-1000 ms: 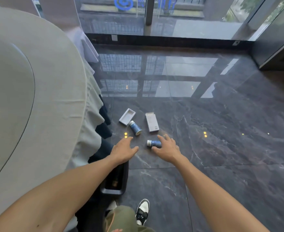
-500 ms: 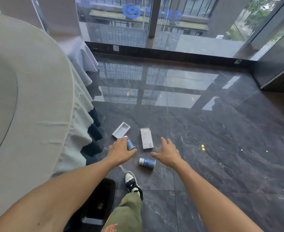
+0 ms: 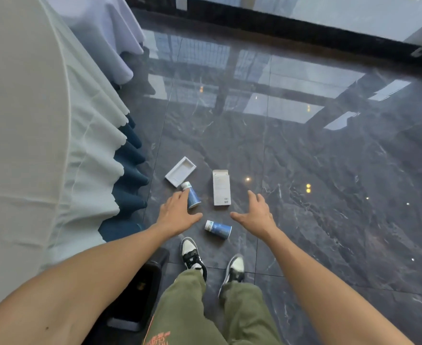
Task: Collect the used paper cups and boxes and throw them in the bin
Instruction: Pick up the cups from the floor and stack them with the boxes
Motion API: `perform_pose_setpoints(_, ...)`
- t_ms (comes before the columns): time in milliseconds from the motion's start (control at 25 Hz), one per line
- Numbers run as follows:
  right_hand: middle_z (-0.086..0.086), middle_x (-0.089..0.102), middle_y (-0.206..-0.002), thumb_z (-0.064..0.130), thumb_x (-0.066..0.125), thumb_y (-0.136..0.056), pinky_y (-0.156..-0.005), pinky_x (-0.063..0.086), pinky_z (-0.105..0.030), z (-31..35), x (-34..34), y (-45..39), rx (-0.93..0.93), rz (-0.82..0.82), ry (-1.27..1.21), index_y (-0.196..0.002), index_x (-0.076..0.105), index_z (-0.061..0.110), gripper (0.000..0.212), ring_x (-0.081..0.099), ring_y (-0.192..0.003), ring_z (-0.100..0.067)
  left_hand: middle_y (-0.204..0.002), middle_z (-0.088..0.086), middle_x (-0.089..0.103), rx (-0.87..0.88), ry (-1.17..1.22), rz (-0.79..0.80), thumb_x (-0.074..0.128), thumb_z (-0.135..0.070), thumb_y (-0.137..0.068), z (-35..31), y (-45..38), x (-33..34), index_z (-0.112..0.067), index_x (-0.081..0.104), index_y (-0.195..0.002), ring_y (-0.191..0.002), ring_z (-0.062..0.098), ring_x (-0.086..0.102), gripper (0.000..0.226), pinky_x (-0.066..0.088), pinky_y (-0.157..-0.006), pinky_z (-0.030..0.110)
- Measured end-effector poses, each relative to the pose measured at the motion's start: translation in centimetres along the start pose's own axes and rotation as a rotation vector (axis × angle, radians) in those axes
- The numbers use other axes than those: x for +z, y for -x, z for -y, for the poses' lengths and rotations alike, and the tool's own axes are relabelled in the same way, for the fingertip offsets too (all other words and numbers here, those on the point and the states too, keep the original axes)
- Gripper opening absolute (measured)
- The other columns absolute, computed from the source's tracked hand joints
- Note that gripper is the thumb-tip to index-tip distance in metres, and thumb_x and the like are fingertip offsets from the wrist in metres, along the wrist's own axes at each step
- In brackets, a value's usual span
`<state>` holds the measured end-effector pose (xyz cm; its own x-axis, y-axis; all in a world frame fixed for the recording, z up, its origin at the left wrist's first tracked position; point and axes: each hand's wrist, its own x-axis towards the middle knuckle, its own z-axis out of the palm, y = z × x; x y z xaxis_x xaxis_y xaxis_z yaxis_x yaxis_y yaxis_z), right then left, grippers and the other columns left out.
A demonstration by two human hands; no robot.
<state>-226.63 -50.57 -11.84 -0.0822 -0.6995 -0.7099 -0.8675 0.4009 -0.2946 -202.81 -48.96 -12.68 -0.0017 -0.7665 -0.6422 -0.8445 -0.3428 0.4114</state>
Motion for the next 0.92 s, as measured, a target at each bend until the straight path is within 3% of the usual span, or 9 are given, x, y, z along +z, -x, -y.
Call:
perform_pose_setpoints(200, -0.015, 0.018, -0.169, 0.046, 0.072, -0.088, -0.120, 0.030, -0.052, -0.9, 3.0, -9.3, -0.067, 0.087, 0.054, -0.162, 0.021, 0.019, 0.094, 0.021, -0.155, -0.034, -0.159, 0.006, 0.037, -0.017, -0.056, 0.045, 0.076, -0.047, -0.081, 1.7, -7.5, 4.0, -0.017, 0.026, -0.159, -0.144, 0.028, 0.039, 0.097, 0.036, -0.113, 0.048)
perform_pose_setpoints(480, -0.016, 0.020, -0.166, 0.038, 0.078, -0.085, -0.121, 0.029, -0.046, -8.6, 17.0, -26.6, -0.032, 0.207, 0.002, -0.161, 0.025, 0.019, 0.096, 0.026, -0.152, -0.040, -0.166, 0.005, 0.025, 0.046, -0.214, 0.173, 0.083, -0.030, -0.075, 7.3, -25.2, 18.4, -0.023, 0.022, -0.161, -0.150, 0.028, 0.028, 0.106, 0.035, -0.116, 0.048)
perform_pose_setpoints(640, -0.019, 0.022, -0.164, 0.036, 0.078, -0.083, -0.120, 0.034, -0.044, -14.6, 27.4, -35.4, 0.109, 0.304, -0.002, -0.162, 0.019, 0.011, 0.102, 0.034, -0.148, -0.040, -0.171, 0.006, 0.011, 0.106, -0.382, 0.285, 0.081, -0.024, -0.076, 12.9, -34.9, 26.9, -0.027, 0.018, -0.162, -0.155, 0.030, 0.018, 0.106, 0.029, -0.119, 0.052)
perform_pose_setpoints(800, -0.021, 0.038, -0.152, 0.036, 0.074, -0.086, -0.110, 0.043, -0.045, -19.2, 34.6, -41.0, 0.284, 0.286, 0.056, -0.149, 0.033, 0.005, 0.081, 0.047, -0.137, -0.043, -0.172, 0.007, 0.002, 0.208, -0.651, 0.329, 0.064, -0.005, -0.087, 17.0, -42.5, 32.0, -0.025, 0.013, -0.162, -0.157, 0.031, 0.009, 0.093, 0.024, -0.121, 0.055)
perform_pose_setpoints(920, -0.026, 0.044, -0.151, 0.037, 0.075, -0.086, -0.108, 0.046, -0.042, -21.5, 37.6, -43.5, 0.524, 0.246, -0.038, -0.149, 0.027, -0.001, 0.088, 0.052, -0.136, -0.041, -0.172, 0.008, 0.003, 0.309, -0.873, 0.311, 0.061, -0.010, -0.092, 18.9, -46.8, 33.5, -0.023, 0.013, -0.162, -0.156, 0.028, 0.018, 0.086, 0.031, -0.116, 0.049)
